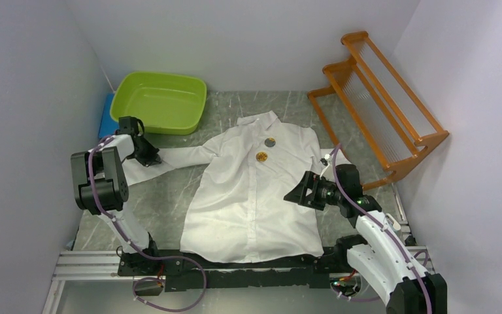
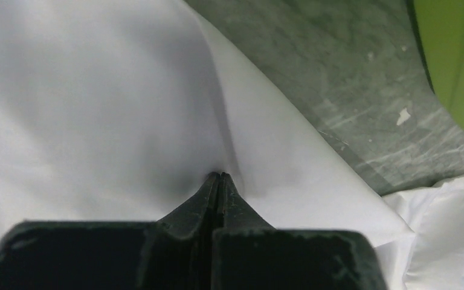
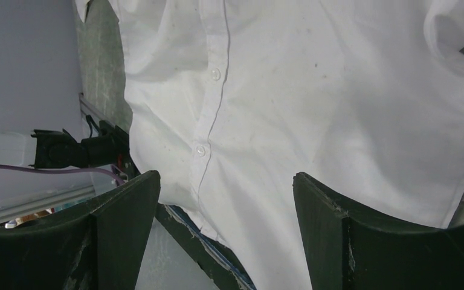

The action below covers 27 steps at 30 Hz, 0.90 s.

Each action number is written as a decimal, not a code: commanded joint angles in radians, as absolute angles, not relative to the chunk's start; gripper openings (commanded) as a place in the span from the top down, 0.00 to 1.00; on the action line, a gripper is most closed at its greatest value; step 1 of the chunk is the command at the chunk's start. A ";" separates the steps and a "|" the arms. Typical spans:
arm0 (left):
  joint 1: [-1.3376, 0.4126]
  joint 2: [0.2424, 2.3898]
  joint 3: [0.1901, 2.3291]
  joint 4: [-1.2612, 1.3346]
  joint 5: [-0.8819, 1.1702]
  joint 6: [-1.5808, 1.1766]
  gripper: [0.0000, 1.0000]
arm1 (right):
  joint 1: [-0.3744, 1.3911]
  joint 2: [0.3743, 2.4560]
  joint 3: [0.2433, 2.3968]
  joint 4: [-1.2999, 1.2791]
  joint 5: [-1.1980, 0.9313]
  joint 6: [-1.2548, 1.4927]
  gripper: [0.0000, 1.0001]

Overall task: Pin the brooch onto the clothing
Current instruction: Flatten out the clothes at the center of the board.

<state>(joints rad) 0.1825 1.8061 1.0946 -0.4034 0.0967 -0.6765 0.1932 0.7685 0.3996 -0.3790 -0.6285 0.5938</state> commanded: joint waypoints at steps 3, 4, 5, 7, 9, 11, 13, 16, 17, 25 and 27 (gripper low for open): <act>0.273 1.742 1.066 -0.467 0.106 -0.670 0.97 | 0.197 0.787 0.468 -0.354 -0.604 0.541 0.15; 0.273 1.722 1.062 -0.452 0.115 -0.661 0.93 | 0.197 0.787 0.470 -0.354 -0.603 0.538 0.15; 0.273 1.701 1.056 -0.440 0.134 -0.657 0.87 | 0.197 0.788 0.472 -0.354 -0.602 0.536 0.14; 0.267 1.647 1.039 -0.410 0.168 -0.653 0.67 | 0.198 0.790 0.475 -0.355 -0.601 0.533 0.14; 0.250 1.605 1.016 -0.374 0.198 -0.655 0.46 | 0.197 0.794 0.474 -0.351 -0.600 0.531 0.14; 0.225 1.578 0.998 -0.343 0.214 -0.663 0.35 | 0.196 0.797 0.471 -0.344 -0.600 0.533 0.14; 0.202 1.574 0.987 -0.315 0.237 -0.677 0.33 | 0.197 0.802 0.469 -0.338 -0.602 0.534 0.14; 0.171 1.612 1.000 -0.298 0.240 -0.693 0.33 | 0.197 0.808 0.469 -0.335 -0.601 0.531 0.14; 0.162 1.634 1.012 -0.301 0.235 -0.696 0.33 | 0.197 0.810 0.470 -0.338 -0.601 0.528 0.14; 0.100 1.822 1.116 -0.388 0.160 -0.689 0.32 | 0.197 0.805 0.479 -0.351 -0.587 0.516 0.14; 0.088 1.855 1.146 -0.425 0.131 -0.682 0.34 | 0.198 0.807 0.477 -0.349 -0.587 0.518 0.14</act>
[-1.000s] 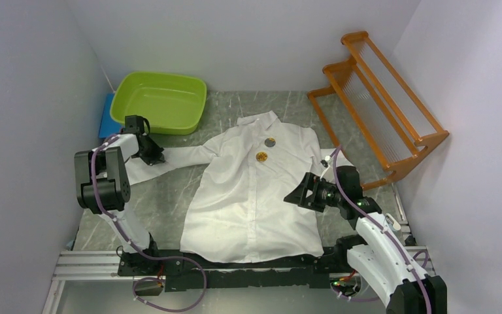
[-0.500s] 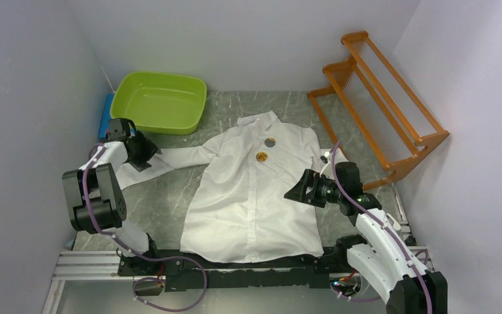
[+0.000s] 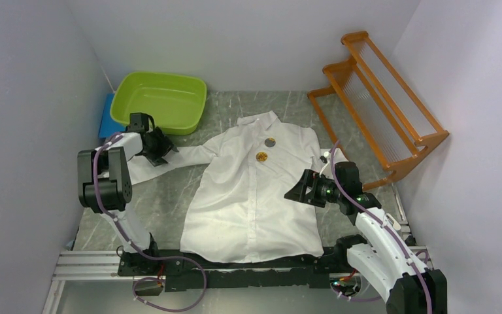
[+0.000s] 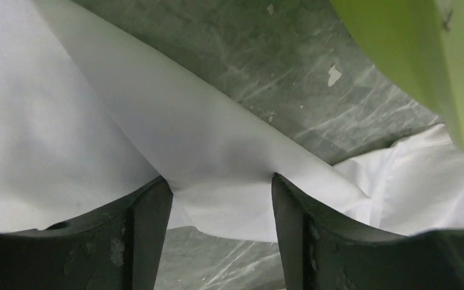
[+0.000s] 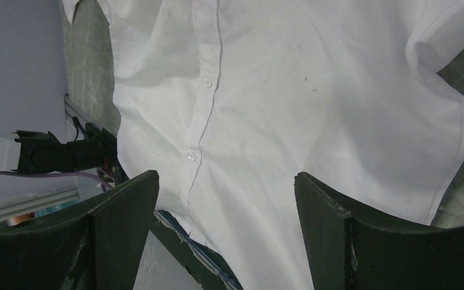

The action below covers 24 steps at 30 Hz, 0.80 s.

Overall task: Pin the brooch onto the clothing
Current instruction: Flatten out the clothes at the center of the board.

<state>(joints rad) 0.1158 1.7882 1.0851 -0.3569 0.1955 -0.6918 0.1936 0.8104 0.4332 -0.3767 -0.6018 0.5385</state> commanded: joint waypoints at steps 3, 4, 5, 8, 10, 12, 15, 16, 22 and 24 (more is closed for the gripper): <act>0.085 1.882 1.168 -0.462 0.089 -0.674 0.51 | 0.197 0.809 0.476 -0.347 -0.582 0.516 0.14; 0.084 1.885 1.173 -0.471 0.074 -0.670 0.61 | 0.198 0.811 0.478 -0.349 -0.581 0.514 0.14; 0.084 1.888 1.177 -0.479 0.064 -0.664 0.74 | 0.198 0.812 0.479 -0.350 -0.578 0.513 0.14; 0.084 1.882 1.191 -0.513 0.037 -0.655 0.97 | 0.197 0.821 0.488 -0.356 -0.571 0.506 0.14; 0.085 1.861 1.197 -0.526 0.027 -0.648 0.97 | 0.197 0.827 0.491 -0.355 -0.567 0.503 0.14; 0.087 1.818 1.201 -0.543 0.003 -0.647 0.97 | 0.195 0.834 0.492 -0.354 -0.565 0.501 0.14; 0.112 1.760 1.212 -0.579 -0.038 -0.629 0.97 | 0.195 0.840 0.497 -0.355 -0.549 0.509 0.13; 0.131 1.748 1.221 -0.597 -0.046 -0.620 0.97 | 0.195 0.841 0.499 -0.357 -0.544 0.509 0.13; 0.262 1.684 1.261 -0.687 -0.103 -0.544 0.97 | 0.194 0.841 0.505 -0.346 -0.532 0.509 0.10; 0.300 1.666 1.276 -0.709 -0.096 -0.524 0.98 | 0.193 0.848 0.512 -0.343 -0.531 0.504 0.09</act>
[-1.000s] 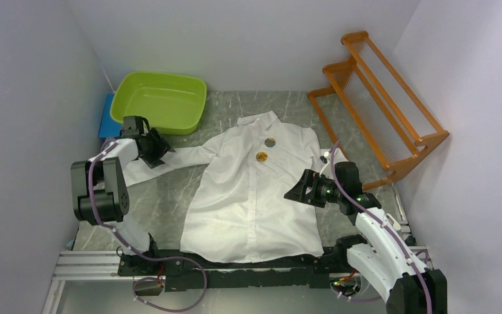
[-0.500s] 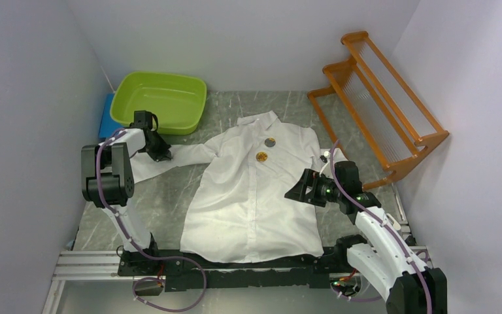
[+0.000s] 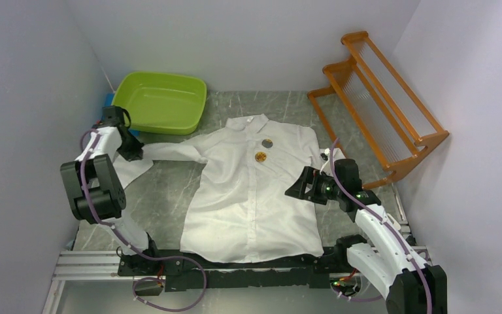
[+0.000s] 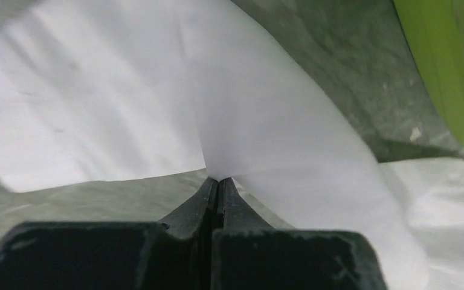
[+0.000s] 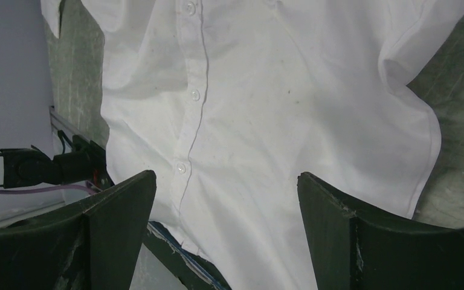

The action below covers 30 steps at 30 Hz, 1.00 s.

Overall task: Pin the brooch onto the clothing
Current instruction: Flatten out the clothes at the center of the board.

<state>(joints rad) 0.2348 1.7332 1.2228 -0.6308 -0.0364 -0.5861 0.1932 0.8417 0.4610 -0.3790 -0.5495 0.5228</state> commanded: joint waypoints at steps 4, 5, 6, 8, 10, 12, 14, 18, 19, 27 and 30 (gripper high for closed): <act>0.332 1.637 1.318 -0.771 -0.168 -0.486 0.97 | 0.193 0.866 0.540 -0.355 -0.522 0.485 0.08; 0.337 1.630 1.328 -0.783 -0.195 -0.475 0.98 | 0.193 0.866 0.545 -0.358 -0.516 0.480 0.07; 0.343 1.623 1.337 -0.795 -0.222 -0.468 0.97 | 0.193 0.868 0.550 -0.363 -0.510 0.476 0.07; 0.346 1.608 1.349 -0.809 -0.251 -0.450 0.97 | 0.192 0.870 0.559 -0.367 -0.497 0.467 0.07; 0.347 1.590 1.364 -0.827 -0.239 -0.438 0.90 | 0.192 0.878 0.569 -0.367 -0.485 0.461 0.06; 0.347 1.555 1.369 -0.829 -0.196 -0.422 0.53 | 0.192 0.894 0.585 -0.365 -0.452 0.457 0.06; 0.345 1.499 1.355 -0.804 -0.124 -0.399 0.34 | 0.189 0.922 0.613 -0.370 -0.387 0.460 0.06; 0.318 1.369 1.296 -0.726 0.004 -0.357 0.19 | 0.184 1.032 0.704 -0.368 -0.264 0.441 0.06; 0.305 1.344 1.292 -0.716 0.031 -0.355 0.19 | 0.183 1.065 0.732 -0.361 -0.242 0.434 0.06; 0.046 1.369 1.358 -0.657 0.168 -0.406 0.21 | 0.181 1.391 1.016 -0.268 -0.254 0.350 0.09; -0.084 1.464 1.433 -0.641 0.176 -0.421 0.25 | 0.204 1.518 1.157 -0.252 -0.309 0.310 0.12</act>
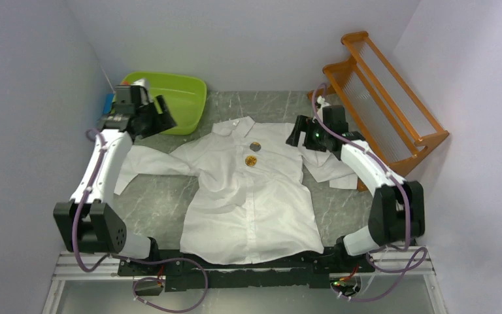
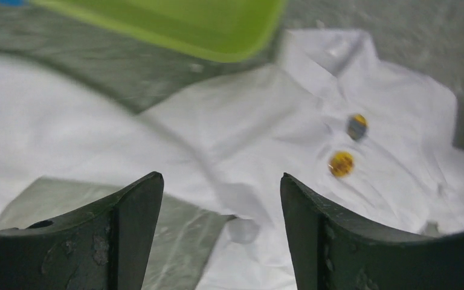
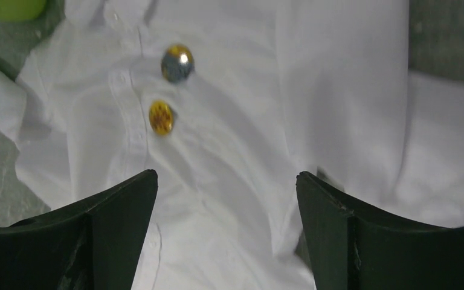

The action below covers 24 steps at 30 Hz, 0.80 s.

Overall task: Pin the brooch onto the clothing
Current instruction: Flatten out the clothes at the center of the board.

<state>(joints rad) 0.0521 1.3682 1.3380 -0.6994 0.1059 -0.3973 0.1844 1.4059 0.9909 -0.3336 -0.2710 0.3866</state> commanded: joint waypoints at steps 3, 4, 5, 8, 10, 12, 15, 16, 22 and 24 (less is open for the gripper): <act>-0.191 1.589 1.530 -0.640 0.133 -0.420 0.29 | 0.242 1.657 1.299 -0.274 -0.322 0.272 0.15; -0.218 1.639 1.564 -0.640 0.125 -0.426 0.31 | 0.257 1.709 1.348 -0.296 -0.314 0.261 0.16; -0.243 1.691 1.605 -0.644 0.126 -0.427 0.34 | 0.273 1.756 1.396 -0.316 -0.308 0.256 0.17; -0.333 1.872 1.767 -0.721 0.083 -0.403 0.36 | 0.318 1.885 1.491 -0.339 -0.297 0.245 0.17; -0.374 1.994 1.874 -0.772 0.039 -0.389 0.35 | 0.338 1.965 1.544 -0.363 -0.288 0.250 0.18; -0.394 2.112 1.947 -0.795 0.007 -0.397 0.35 | 0.351 2.028 1.581 -0.378 -0.268 0.264 0.19; -0.397 2.226 2.015 -0.806 0.002 -0.418 0.36 | 0.355 2.090 1.594 -0.355 -0.272 0.283 0.21; -0.397 2.252 2.026 -0.801 0.002 -0.420 0.36 | 0.354 2.110 1.595 -0.345 -0.275 0.291 0.21; -0.397 2.391 2.106 -0.775 0.002 -0.409 0.39 | 0.353 2.191 1.653 -0.359 -0.224 0.312 0.21; -0.398 2.431 2.139 -0.775 0.002 -0.405 0.42 | 0.348 2.215 1.676 -0.363 -0.208 0.322 0.20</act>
<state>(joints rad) -0.4023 2.3814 2.0525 -0.7902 0.0238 -0.4099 0.3553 2.1643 1.6192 -0.3553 -0.2642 0.2993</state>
